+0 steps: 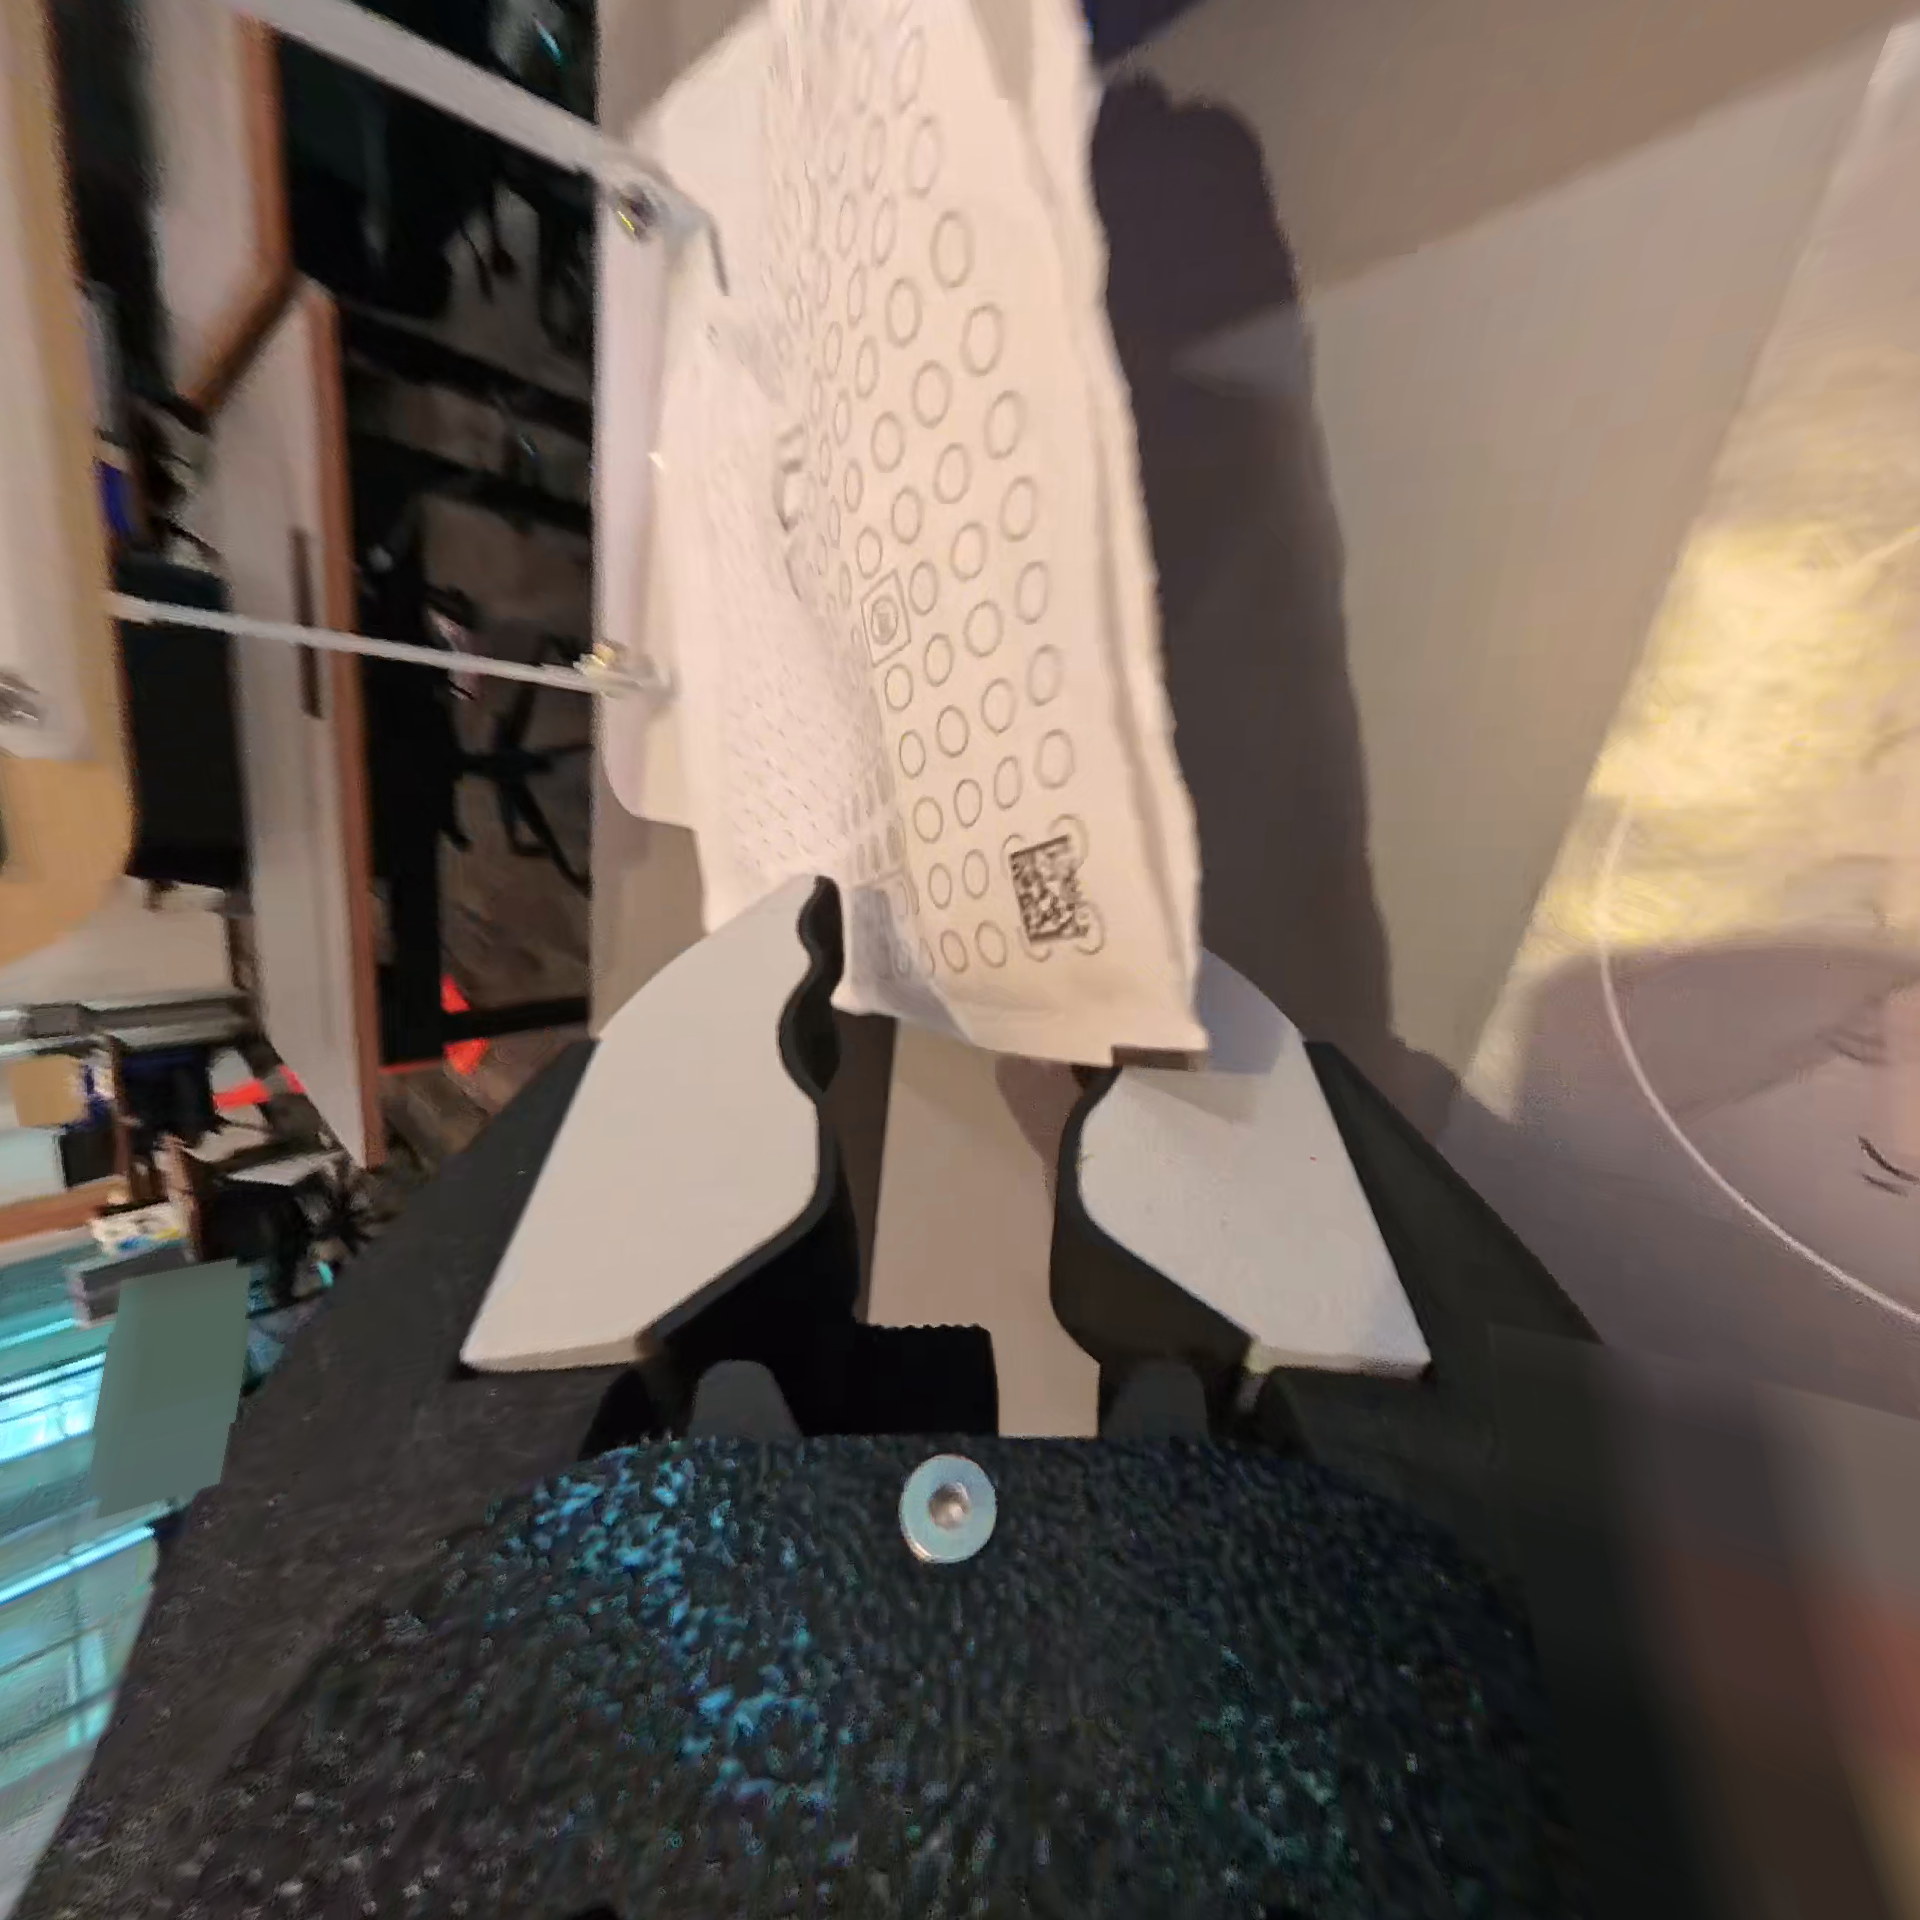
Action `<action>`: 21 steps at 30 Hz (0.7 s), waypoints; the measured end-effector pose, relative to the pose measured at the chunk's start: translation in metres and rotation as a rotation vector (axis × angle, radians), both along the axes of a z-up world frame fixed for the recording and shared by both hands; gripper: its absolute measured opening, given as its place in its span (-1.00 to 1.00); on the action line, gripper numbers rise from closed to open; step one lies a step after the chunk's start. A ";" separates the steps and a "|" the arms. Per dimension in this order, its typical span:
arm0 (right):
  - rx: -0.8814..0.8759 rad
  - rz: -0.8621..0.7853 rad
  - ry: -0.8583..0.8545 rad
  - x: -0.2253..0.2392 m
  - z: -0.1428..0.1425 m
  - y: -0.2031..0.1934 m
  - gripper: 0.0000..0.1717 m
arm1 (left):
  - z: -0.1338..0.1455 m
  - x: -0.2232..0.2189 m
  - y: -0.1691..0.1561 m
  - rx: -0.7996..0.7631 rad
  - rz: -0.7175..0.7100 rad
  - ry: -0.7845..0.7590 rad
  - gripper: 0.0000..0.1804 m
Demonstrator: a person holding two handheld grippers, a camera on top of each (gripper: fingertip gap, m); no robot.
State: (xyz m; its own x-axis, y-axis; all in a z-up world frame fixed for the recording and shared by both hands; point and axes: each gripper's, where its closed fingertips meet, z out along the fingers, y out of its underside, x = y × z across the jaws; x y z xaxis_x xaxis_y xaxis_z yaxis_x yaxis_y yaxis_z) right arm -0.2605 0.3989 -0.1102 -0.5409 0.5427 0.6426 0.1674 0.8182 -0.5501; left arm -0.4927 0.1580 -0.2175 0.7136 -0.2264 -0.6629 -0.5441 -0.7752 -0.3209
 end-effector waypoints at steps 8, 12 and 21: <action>0.050 -0.042 -0.148 0.004 -0.030 0.010 -0.71 | -0.005 -0.020 -0.034 -0.173 0.215 0.030 -0.32; 0.120 -0.051 -0.221 0.007 -0.047 0.013 -0.69 | 0.004 -0.043 -0.038 -0.126 0.298 0.133 -0.32; 0.433 -0.035 -0.400 0.002 -0.089 0.029 -0.67 | 0.029 -0.054 -0.041 -0.031 0.468 0.194 -0.35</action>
